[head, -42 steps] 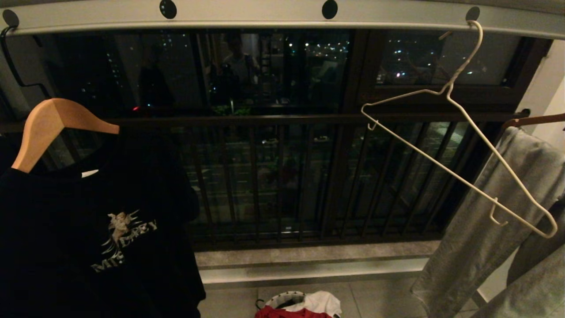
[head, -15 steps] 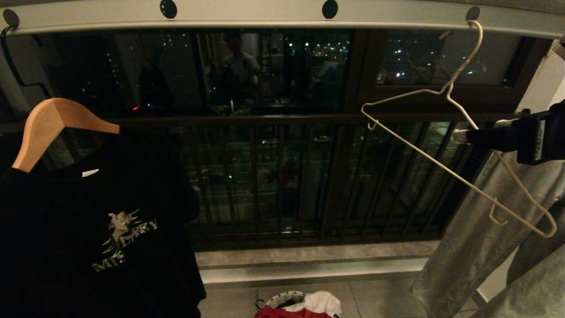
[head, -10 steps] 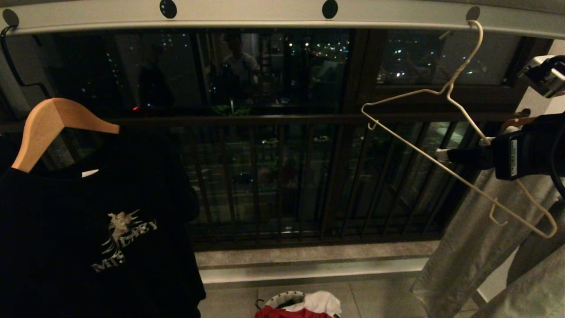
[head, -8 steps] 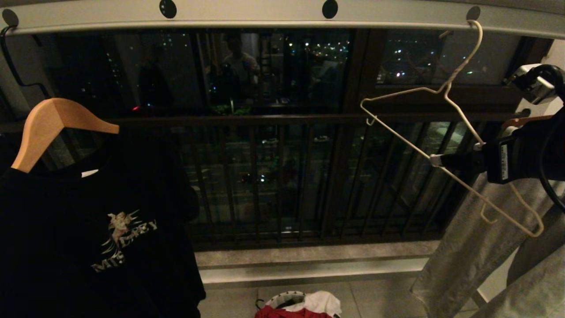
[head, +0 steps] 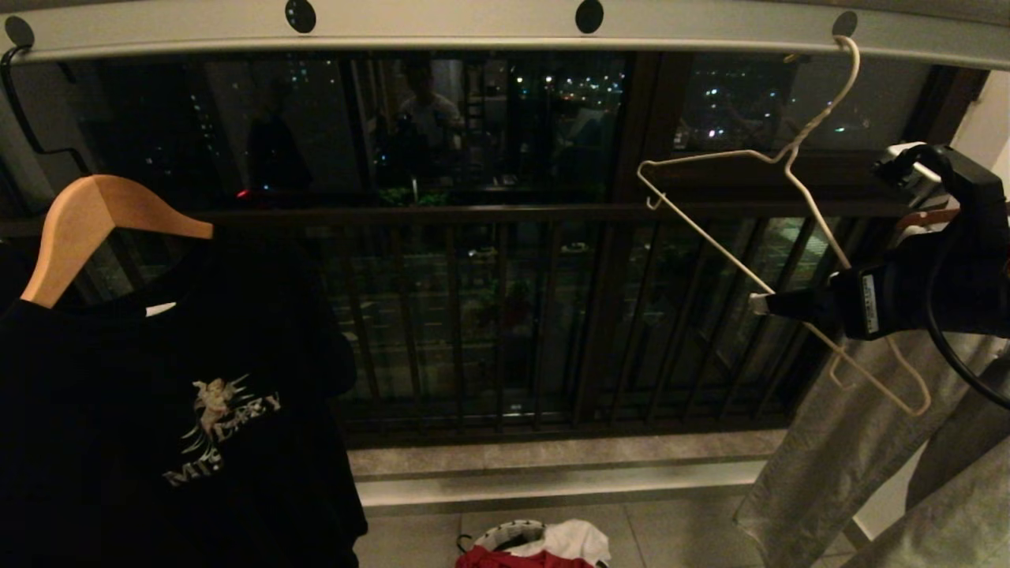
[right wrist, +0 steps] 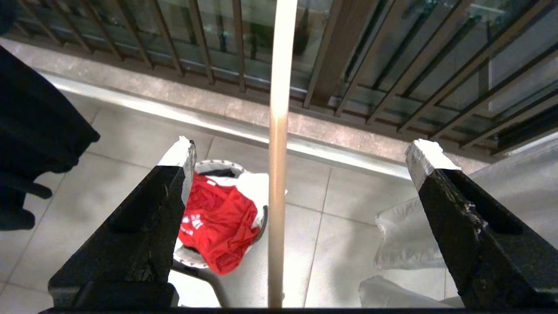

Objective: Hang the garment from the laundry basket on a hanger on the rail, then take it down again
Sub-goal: Pick up the clothes rack on the clothesline

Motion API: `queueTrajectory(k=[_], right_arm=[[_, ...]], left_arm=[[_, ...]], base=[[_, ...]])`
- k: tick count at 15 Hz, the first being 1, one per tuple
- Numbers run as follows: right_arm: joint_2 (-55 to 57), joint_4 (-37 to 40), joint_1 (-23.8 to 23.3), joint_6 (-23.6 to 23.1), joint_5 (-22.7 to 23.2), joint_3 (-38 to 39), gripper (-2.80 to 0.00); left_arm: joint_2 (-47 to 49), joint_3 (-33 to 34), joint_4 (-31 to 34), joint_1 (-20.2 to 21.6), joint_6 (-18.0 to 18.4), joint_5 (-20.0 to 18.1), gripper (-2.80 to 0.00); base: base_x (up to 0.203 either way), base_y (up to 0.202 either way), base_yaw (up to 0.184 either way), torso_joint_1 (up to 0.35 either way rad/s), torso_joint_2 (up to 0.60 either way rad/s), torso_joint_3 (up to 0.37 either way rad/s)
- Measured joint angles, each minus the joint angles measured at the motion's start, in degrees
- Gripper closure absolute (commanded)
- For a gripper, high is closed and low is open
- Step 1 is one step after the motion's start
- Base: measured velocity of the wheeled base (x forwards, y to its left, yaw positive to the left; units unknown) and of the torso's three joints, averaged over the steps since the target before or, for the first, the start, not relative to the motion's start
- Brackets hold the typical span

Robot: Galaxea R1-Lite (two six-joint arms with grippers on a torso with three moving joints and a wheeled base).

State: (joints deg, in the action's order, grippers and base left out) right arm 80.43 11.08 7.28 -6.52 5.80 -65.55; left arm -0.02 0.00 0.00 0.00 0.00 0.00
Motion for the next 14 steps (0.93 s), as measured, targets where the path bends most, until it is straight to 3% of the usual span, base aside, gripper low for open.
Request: queueTrajectory(k=[9,10,14], right_arm=[[0.10,0.00,-0.04,0.03,-0.08,0.34,-2.80],[0.10,0.00,-0.01,0.00,-0.05,0.34,0.00],[0.05,0.10,0.00,0.00,-0.08,0.61,0.00]], left_arm=[[0.00,0.00,0.00,0.00,0.00,0.00,0.00],[0.00,0.00,0.00,0.00,0.00,0.00,0.00],[0.00,0.00,0.00,0.00,0.00,0.00,0.00]], base=[[0.000,0.000,0.000,0.000,0.00,0.000],[0.000,0.000,0.000,0.000,0.00,0.000],[0.000,0.000,0.000,0.000,0.00,0.000]])
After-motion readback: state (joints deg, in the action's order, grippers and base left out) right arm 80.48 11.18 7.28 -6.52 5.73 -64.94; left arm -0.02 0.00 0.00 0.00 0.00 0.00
